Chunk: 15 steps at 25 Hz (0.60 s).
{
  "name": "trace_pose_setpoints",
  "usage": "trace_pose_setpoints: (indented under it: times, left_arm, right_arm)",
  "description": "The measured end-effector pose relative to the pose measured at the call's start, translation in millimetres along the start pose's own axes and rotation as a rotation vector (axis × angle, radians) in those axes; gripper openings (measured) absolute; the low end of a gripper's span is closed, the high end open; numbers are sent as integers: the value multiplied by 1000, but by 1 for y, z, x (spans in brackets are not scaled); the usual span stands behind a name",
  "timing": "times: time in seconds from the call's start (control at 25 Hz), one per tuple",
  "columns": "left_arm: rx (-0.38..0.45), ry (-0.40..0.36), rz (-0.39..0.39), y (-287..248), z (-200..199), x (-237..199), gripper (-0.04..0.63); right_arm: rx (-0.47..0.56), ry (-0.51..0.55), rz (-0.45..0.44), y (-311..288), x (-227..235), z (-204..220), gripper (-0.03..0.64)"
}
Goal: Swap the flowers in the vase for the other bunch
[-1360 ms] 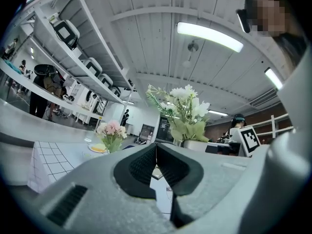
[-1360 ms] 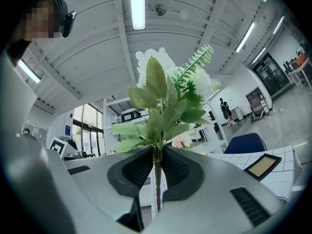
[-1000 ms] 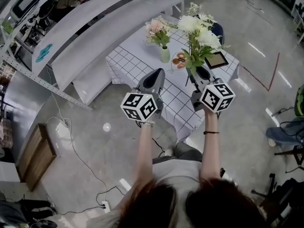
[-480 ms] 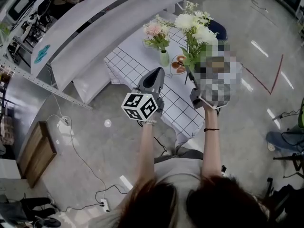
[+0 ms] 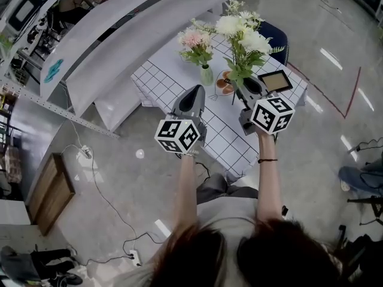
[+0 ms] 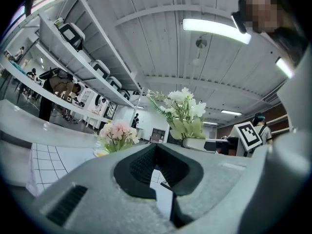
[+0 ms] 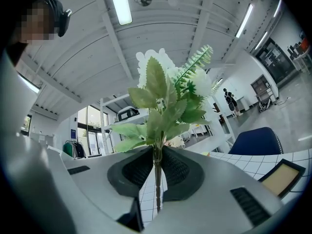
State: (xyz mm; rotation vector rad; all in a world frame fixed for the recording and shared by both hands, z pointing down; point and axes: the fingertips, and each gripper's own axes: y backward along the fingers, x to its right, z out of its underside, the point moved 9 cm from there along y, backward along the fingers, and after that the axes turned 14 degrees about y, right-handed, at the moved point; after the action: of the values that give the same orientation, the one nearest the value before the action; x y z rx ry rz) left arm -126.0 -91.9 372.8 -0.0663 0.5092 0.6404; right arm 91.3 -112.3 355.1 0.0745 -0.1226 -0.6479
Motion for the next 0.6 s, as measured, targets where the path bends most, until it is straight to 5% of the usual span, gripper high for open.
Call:
trace_pose_setpoints:
  times: [0.6]
  left_arm:
    - [-57,24,-92,-32,5,-45,12]
  right_arm:
    - [-16,-37,33,-27,25,15,51]
